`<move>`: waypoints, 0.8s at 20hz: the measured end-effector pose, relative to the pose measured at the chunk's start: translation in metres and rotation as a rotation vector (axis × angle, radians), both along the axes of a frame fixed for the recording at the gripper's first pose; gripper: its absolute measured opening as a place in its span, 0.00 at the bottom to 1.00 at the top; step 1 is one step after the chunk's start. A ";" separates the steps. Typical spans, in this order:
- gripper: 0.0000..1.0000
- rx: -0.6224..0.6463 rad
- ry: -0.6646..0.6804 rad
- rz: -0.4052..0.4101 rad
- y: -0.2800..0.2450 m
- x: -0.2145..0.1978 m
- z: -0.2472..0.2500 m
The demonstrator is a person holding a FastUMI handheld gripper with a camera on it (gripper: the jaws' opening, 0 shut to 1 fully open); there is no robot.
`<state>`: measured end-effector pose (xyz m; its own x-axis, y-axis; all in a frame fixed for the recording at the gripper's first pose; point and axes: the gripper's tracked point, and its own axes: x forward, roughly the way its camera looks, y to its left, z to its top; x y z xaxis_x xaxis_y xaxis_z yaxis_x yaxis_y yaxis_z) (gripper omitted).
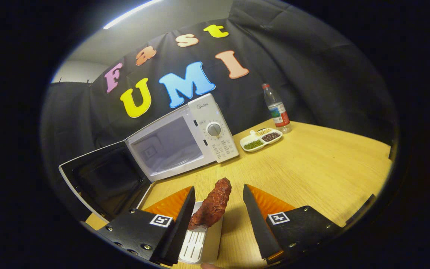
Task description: Open the microwave, put the food inside, and close the microwave door.
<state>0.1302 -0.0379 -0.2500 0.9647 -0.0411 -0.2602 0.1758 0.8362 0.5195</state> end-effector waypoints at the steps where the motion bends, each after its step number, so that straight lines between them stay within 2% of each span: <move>1: 0.78 0.063 -0.011 0.033 0.009 0.002 0.000; 2: 0.78 0.123 -0.033 0.059 0.013 0.007 0.005; 3: 0.62 0.156 -0.020 0.034 0.008 0.008 -0.001; 5: 0.26 0.221 -0.027 0.045 0.007 0.018 -0.008; 6: 0.25 0.256 -0.031 0.051 0.012 0.008 -0.007; 7: 0.16 0.293 -0.038 0.061 0.009 0.013 -0.005; 8: 0.16 0.333 -0.040 0.073 0.013 0.011 -0.003; 9: 0.10 0.335 -0.033 0.068 0.010 0.012 -0.003; 16: 0.10 0.301 -0.070 0.086 0.006 0.008 0.033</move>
